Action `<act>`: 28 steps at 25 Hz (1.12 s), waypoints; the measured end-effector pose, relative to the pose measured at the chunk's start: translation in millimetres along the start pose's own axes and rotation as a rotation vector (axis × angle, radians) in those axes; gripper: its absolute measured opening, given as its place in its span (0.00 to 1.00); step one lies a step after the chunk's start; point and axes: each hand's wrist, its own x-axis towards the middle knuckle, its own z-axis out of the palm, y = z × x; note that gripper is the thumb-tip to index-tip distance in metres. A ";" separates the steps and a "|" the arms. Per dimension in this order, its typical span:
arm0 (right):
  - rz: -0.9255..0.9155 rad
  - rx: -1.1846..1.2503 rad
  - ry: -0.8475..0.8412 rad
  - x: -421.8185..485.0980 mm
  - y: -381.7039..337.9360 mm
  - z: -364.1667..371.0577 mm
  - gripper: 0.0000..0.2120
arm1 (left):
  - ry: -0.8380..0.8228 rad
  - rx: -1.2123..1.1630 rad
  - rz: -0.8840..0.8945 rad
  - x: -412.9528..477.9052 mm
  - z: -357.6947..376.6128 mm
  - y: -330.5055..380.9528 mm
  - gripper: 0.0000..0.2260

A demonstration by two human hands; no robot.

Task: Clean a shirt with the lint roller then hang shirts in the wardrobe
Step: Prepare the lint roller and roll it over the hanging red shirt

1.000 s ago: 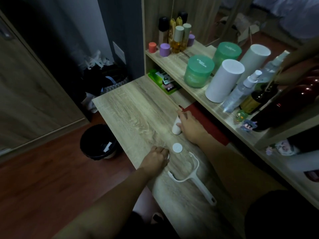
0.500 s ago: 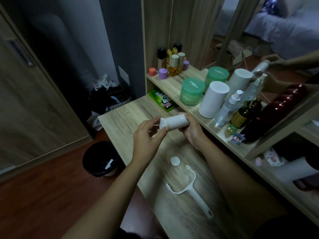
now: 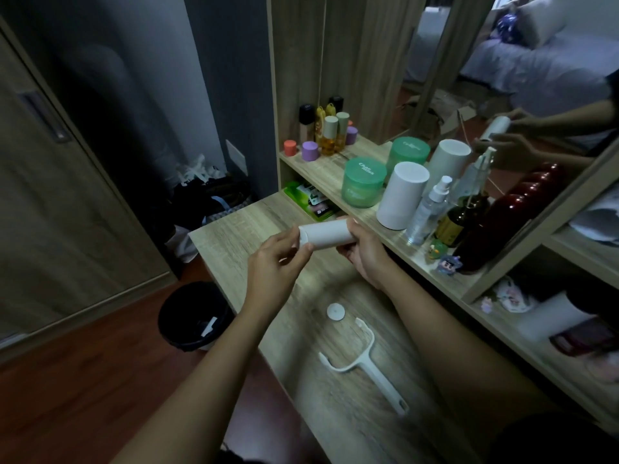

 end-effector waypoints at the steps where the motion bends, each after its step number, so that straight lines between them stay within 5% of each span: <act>1: -0.015 -0.008 -0.025 0.1 1.0 3.1 0.11 | 0.026 -0.023 -0.016 0.1 -1.9 -0.3 0.18; 5: -0.003 -0.214 -0.070 7.0 21.0 0.9 0.22 | 0.170 -0.051 -0.109 4.5 -12.6 -2.2 0.17; 7: 0.025 -0.716 -0.059 13.1 49.7 -17.4 0.23 | 0.208 -0.074 -0.160 6.7 -19.2 -4.1 0.17; 10: 0.114 -1.410 -0.292 8.9 102.7 -36.4 0.27 | 0.222 -0.088 -0.211 8.4 -29.5 -9.3 0.16; 16: 0.080 -1.680 -0.353 2.6 141.2 -37.4 0.25 | 0.232 -0.099 -0.281 9.3 -40.5 -19.1 0.16; 19: 0.061 -1.485 -0.256 1.4 137.1 -36.1 0.22 | 0.205 -0.154 -0.326 9.3 -41.5 -22.7 0.19; 23: 0.021 -0.531 0.068 -12.1 92.4 -19.8 0.22 | 0.186 -0.247 -0.424 14.7 -44.5 -34.4 0.20; 25: -0.060 -0.295 0.054 -20.2 64.3 -16.4 0.21 | 0.140 -0.281 -0.443 16.8 -45.4 -38.7 0.15; 28: -0.128 -0.247 -0.051 -29.3 36.8 -16.3 0.19 | 0.047 -0.308 -0.434 17.9 -42.0 -35.2 0.13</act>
